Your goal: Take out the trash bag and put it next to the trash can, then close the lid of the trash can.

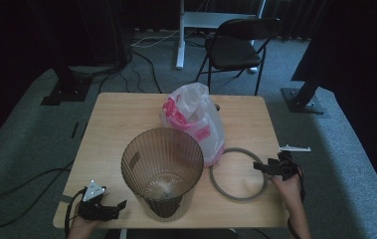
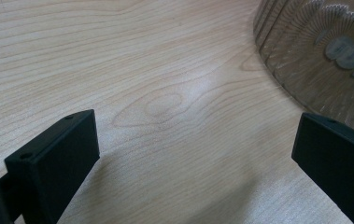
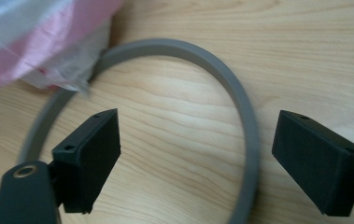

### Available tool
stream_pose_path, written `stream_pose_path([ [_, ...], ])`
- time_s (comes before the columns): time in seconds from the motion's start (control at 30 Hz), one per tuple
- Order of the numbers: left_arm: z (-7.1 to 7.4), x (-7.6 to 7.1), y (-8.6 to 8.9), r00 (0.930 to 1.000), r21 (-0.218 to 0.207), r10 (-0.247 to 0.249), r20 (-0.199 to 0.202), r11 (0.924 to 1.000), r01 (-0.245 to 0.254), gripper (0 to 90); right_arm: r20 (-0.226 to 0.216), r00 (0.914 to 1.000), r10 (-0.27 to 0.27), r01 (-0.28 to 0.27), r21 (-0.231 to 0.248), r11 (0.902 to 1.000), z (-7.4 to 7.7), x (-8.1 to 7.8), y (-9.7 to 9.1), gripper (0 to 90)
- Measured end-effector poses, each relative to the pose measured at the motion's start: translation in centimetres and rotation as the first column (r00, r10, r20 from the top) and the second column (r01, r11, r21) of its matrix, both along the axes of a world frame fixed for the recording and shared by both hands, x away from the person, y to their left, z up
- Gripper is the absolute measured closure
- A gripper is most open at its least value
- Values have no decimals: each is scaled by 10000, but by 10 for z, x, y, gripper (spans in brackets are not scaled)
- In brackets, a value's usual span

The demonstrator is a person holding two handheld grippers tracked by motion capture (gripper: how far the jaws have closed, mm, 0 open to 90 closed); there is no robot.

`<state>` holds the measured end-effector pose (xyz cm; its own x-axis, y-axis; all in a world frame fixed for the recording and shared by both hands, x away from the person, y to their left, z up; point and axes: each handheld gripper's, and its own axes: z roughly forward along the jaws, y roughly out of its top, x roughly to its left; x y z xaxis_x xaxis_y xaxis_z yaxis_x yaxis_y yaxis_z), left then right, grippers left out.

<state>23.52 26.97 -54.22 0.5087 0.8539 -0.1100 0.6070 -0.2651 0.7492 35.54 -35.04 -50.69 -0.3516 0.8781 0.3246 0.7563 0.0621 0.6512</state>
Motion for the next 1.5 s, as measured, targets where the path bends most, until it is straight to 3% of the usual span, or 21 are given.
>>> stream_pose_path([
  [0.2, 0, 0, 0, 10000, 12, 11, -18, 10000, -11, 9, -349, 9987, -368, 356, -343, 9988, -10, -1, -6, 163],
  [0.5, 0, 0, 0, 10000, 22, 36, -12, 10000, -36, 9, -366, 9978, -557, 522, -916, 9944, -15, -4, -3, 196],
  [0.63, 0, 0, 0, 10000, 37, 34, -14, 10000, -34, 9, -415, 9972, -622, 557, -1412, 9884, -18, -4, 0, 198],
  [0.77, 0, 0, 1, 10000, -4, 36, -46, 10000, -36, 9, -553, 9968, -580, 460, -1981, 9791, -23, -3, 5, 204],
  [0.87, 0, 0, 1, 10000, -2, 25, -45, 10000, -25, 9, -397, 9970, -668, 553, -2401, 9692, -23, -3, 9, 241],
  [0.97, 0, 0, 0, 10000, 12, 18, -36, 10000, -18, 9, -320, 9967, -741, 612, -2994, 9522, -23, -4, 14, 275],
  [1.0, 0, 0, 0, 10000, 21, 17, -36, 10000, -17, 9, -202, 9962, -852, 735, -3373, 9385, -23, -4, 16, 285],
  [1.07, 0, 0, 0, 10000, 10, 16, -32, 10000, -16, 9, -191, 9960, -874, 757, -3402, 9373, -23, -4, 17, 292],
  [1.17, 0, 0, 0, 10000, 22, 22, -39, 10000, -22, 9, -91, 9949, -1004, 915, -3360, 9374, -23, -4, 16, 387],
  [1.4, 0, 0, 0, 10000, 62, 3, -52, 10000, -2, 9, -33, 9941, -1081, 1006, -3375, 9359, -20, -4, 13, 776],
  [1.5, 0, 0, 0, 10000, 58, -16, -56, 10000, 17, 9, -69, 9931, -1168, 1080, -3294, 9380, -20, -2, 12, 816],
])
